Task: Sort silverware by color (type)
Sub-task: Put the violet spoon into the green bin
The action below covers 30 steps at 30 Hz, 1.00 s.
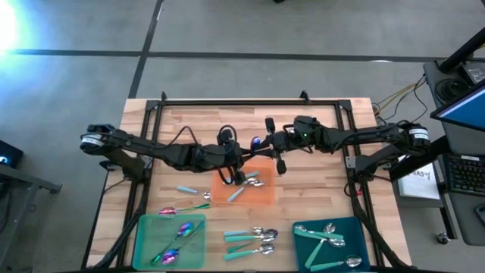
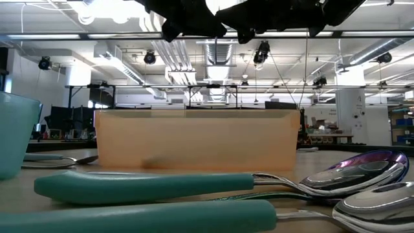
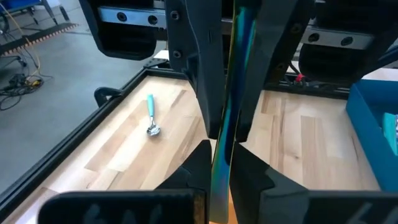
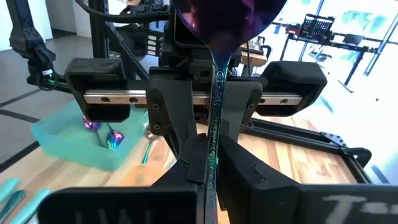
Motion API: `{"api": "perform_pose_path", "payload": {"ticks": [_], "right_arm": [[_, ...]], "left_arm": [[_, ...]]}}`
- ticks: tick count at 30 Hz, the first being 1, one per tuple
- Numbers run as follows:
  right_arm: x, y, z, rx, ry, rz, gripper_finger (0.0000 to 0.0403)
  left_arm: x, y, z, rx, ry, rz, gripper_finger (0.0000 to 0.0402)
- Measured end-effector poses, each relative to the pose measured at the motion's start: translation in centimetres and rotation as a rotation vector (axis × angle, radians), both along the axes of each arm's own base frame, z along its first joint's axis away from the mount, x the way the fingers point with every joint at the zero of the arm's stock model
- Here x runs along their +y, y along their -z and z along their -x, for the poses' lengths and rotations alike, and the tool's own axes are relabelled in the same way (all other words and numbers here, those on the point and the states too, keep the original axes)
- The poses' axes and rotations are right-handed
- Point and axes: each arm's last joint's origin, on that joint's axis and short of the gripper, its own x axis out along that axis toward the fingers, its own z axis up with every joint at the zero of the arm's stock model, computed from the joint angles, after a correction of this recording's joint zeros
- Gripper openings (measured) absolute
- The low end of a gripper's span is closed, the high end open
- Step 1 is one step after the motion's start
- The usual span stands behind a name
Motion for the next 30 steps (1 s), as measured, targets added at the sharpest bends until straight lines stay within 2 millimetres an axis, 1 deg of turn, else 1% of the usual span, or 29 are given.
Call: {"api": "perform_pose_path", "payload": {"ticks": [3, 6, 11, 14, 18, 20, 24, 27, 30], "right_arm": [[0.0, 0.0, 0.0, 0.008, -0.001, -0.002, 0.0040], [0.0, -0.1, 0.1, 0.013, 0.022, -0.025, 0.0072], [-0.1, 0.2, 0.1, 0.063, 0.076, -0.122, 0.0116], [-0.3, 0.4, 0.5, 0.119, 0.096, -0.179, 0.0131], [-0.6, 0.9, 0.9, 0.202, 0.123, -0.228, 0.0138], [-0.7, 1.2, 1.0, 0.238, 0.133, -0.246, 0.0137], [-0.7, 1.7, 1.1, 0.291, 0.143, -0.281, 0.0129], [-0.6, 1.8, 1.1, 0.310, 0.150, -0.305, 0.0122], [-0.6, 1.8, 1.1, 0.312, 0.148, -0.319, 0.0116]], "left_arm": [[0.1, -0.1, 0.2, 0.010, -0.001, -0.001, 0.0016], [0.1, -0.2, 0.4, 0.011, -0.017, 0.014, 0.0016], [0.1, 0.0, 0.5, 0.021, -0.035, 0.053, 0.0016], [0.1, 0.0, 1.1, 0.060, -0.033, 0.118, 0.0016], [-0.4, -0.4, 2.3, 0.153, -0.006, 0.247, 0.0016], [-1.1, -0.6, 2.8, 0.199, 0.041, 0.339, 0.0016], [-3.2, -0.3, 3.8, 0.335, 0.165, 0.545, 0.0016], [-5.1, -0.1, 4.8, 0.448, 0.203, 0.650, 0.0016], [-7.4, 0.0, 6.1, 0.563, 0.227, 0.739, 0.0016]]}}
